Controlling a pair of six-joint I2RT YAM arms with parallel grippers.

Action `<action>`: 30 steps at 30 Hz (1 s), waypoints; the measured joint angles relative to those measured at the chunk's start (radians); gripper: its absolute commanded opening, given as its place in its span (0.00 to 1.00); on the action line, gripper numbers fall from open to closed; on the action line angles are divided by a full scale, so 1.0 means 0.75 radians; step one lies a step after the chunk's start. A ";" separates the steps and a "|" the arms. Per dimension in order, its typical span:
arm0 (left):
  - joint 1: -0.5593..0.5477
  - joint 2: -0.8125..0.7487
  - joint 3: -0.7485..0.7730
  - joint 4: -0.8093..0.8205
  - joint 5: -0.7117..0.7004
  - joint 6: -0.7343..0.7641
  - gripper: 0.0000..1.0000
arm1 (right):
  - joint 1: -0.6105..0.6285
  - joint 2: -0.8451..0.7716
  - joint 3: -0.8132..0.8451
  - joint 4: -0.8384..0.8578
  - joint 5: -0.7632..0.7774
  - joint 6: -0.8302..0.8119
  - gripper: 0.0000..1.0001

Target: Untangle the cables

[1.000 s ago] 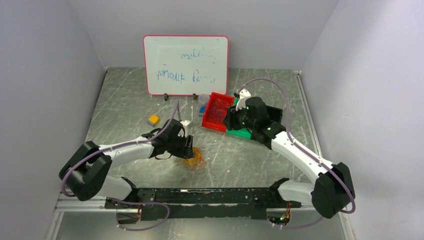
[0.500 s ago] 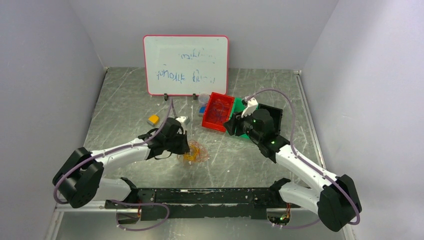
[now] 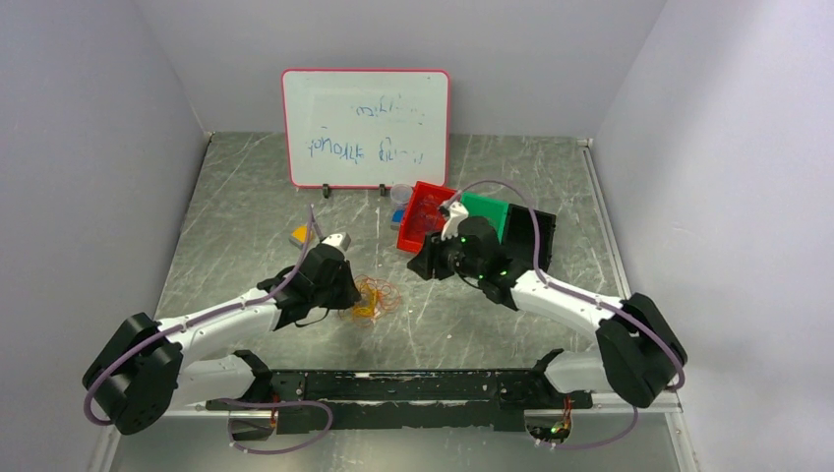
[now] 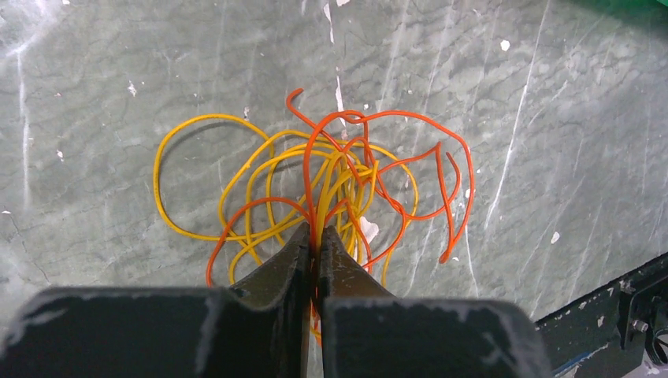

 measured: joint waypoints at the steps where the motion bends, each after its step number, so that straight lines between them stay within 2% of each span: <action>1: 0.000 0.002 0.000 0.000 -0.003 -0.002 0.07 | 0.021 0.025 0.007 0.007 0.006 0.019 0.45; 11: 0.000 0.023 0.000 0.005 -0.005 -0.004 0.07 | 0.190 0.229 0.073 0.033 0.074 0.122 0.47; 22: 0.000 0.044 -0.001 0.015 -0.005 -0.012 0.07 | 0.423 0.181 0.085 -0.001 0.451 0.458 0.51; 30: 0.000 0.074 -0.001 0.040 -0.005 -0.013 0.07 | 0.460 0.164 0.049 0.019 0.618 0.624 0.52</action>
